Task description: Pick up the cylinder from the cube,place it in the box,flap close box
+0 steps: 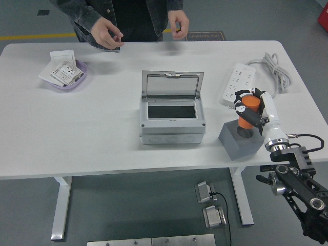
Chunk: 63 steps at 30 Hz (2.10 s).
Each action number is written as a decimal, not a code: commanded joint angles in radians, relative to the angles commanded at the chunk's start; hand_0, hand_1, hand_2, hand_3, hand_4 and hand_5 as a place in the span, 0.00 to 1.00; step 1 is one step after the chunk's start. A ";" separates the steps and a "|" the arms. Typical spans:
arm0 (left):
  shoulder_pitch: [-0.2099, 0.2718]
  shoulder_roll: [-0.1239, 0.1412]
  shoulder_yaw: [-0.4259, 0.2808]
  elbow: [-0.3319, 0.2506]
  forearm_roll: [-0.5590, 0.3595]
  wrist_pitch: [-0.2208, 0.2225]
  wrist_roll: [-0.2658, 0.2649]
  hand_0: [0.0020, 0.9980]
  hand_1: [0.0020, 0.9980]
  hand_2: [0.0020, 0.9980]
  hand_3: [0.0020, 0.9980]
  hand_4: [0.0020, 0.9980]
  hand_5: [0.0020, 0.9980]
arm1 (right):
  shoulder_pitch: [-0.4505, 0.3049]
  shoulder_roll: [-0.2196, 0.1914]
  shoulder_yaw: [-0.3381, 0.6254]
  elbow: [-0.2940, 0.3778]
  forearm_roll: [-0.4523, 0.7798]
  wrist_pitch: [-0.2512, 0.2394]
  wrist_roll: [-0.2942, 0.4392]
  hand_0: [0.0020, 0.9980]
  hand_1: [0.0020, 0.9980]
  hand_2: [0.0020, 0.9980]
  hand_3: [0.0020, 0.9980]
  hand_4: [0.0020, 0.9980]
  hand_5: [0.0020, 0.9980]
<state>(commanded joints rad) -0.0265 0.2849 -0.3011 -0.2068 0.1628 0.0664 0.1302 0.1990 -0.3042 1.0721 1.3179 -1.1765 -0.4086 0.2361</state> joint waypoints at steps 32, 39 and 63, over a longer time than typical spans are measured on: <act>0.001 0.015 0.092 0.007 -0.092 -0.001 -0.001 0.63 0.65 0.62 0.63 0.67 0.19 | 0.591 0.160 -0.611 -0.300 -0.637 -0.025 -0.392 0.00 0.06 0.16 0.18 0.00 0.00; -0.003 0.016 0.101 0.006 -0.095 -0.001 -0.001 0.63 0.65 0.62 0.63 0.66 0.19 | 0.612 0.188 -0.687 -0.346 -0.590 -0.035 -0.372 0.00 0.06 0.16 0.18 0.00 0.00; -0.016 0.015 0.082 0.001 -0.060 -0.001 0.000 0.63 0.65 0.61 0.63 0.66 0.19 | 0.624 0.179 -0.695 -0.421 -0.482 0.048 -0.258 0.08 0.24 0.45 0.59 0.63 0.19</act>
<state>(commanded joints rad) -0.0426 0.2999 -0.2186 -0.2059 0.1030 0.0656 0.1298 0.8229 -0.1255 0.3772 0.8971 -1.6587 -0.3606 -0.0219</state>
